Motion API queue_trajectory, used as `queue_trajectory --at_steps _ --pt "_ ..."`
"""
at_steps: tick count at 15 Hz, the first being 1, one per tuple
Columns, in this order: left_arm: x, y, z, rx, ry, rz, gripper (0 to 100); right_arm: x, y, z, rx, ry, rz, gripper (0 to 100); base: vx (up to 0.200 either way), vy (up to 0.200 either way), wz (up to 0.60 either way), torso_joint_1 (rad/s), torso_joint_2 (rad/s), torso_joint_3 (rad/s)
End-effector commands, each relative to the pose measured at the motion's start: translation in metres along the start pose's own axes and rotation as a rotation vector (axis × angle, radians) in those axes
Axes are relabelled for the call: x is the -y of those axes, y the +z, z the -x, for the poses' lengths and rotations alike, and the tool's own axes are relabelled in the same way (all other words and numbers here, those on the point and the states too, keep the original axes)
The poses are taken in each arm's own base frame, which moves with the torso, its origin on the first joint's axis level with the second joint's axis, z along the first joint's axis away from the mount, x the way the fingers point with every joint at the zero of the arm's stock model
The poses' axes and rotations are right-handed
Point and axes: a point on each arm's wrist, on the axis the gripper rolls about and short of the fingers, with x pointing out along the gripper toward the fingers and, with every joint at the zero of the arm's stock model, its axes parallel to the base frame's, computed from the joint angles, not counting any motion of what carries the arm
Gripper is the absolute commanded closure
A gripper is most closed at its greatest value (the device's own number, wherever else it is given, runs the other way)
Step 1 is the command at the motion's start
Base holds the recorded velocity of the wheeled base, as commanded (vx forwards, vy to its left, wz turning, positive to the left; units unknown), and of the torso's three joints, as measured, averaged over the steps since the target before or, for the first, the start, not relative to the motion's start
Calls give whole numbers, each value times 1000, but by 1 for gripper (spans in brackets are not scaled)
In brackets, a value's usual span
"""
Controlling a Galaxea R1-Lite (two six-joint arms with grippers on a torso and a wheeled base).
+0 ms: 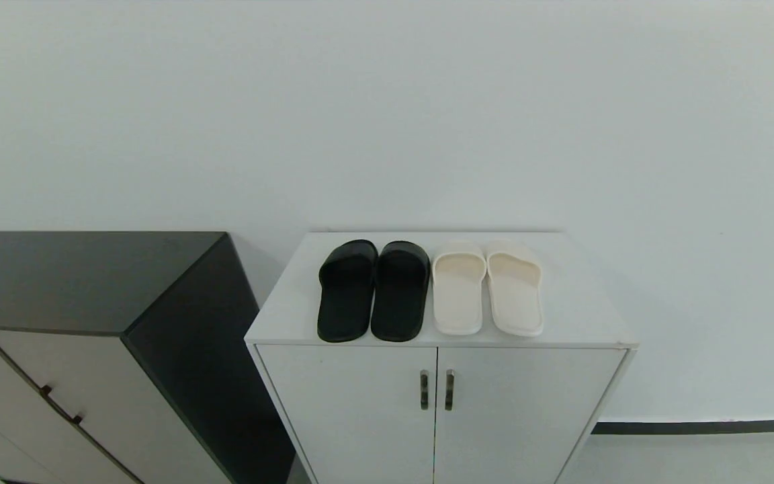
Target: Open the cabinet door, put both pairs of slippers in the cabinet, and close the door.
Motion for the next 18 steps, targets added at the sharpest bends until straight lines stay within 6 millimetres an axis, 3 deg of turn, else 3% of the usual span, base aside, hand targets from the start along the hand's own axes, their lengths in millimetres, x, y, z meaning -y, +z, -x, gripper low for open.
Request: queue_trajectory --at_steps 1,3,4,7,10,12,14,18 --pt "0 0 0 -1 -1 -2 100 0 1 1 19 -6 -8 0 0 0 0 0 0 0" --pt "0 0 0 -1 -1 -2 100 -1 54 12 146 8 -160 0 0 0 0 0 0 0" --pt "0 0 0 -1 -1 -2 100 -1 70 8 84 19 -136 0 0 0 0 0 0 0" --pt "0 0 0 -1 -2 -4 100 -3 59 -17 -134 94 -29 0 0 0 0 0 0 0" --pt "0 0 0 -2 -5 -7 100 -7 72 -69 -302 137 -43 0 0 0 0 0 0 0" --pt "0 0 0 -2 -5 -7 100 -16 79 -108 -318 194 -83 0 0 0 0 0 0 0" --pt "0 0 0 -2 -5 -7 100 -28 84 -131 -321 195 -93 0 0 0 0 0 0 0" --pt "0 0 0 -2 -5 -7 100 -68 108 -158 -299 182 -77 0 0 0 0 0 0 0"
